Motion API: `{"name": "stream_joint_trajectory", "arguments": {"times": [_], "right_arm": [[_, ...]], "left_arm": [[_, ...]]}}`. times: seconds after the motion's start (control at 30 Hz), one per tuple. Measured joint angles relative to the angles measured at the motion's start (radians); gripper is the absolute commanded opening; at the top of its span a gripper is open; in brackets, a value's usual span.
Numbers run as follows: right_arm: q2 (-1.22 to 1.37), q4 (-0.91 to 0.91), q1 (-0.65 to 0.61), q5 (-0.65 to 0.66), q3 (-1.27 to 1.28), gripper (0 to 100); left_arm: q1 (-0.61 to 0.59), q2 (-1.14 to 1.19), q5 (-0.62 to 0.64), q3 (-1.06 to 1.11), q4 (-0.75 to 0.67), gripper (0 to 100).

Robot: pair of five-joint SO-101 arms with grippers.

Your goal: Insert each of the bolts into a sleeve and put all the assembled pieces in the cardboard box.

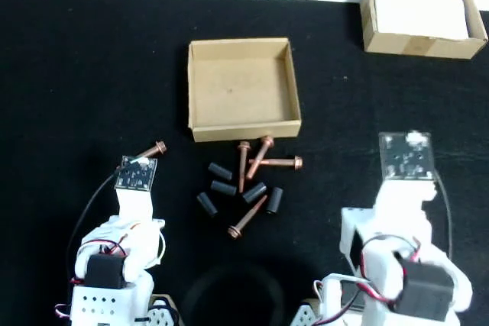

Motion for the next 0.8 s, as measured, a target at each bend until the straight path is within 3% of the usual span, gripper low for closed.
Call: {"name": "stream_joint_trajectory", "arguments": {"times": [0.1, 0.2, 0.5, 0.8], "right_arm": [[0.0, 0.0, 0.02, -0.19, -0.074, 1.9], [0.0, 0.0, 0.049, -0.25, -0.141, 1.9], [-0.063, 0.0, -0.075, -0.149, -0.161, 1.9], [-0.209, 0.002, -0.158, -0.141, -0.023, 1.9]], "left_arm": [[0.0, 0.0, 0.0, 0.0, 0.0, 1], [0.0, 0.0, 0.0, 0.0, 0.0, 1], [0.0, 0.0, 0.0, 0.0, 0.0, 1], [0.0, 0.0, 0.0, 0.0, 0.0, 1]]}}
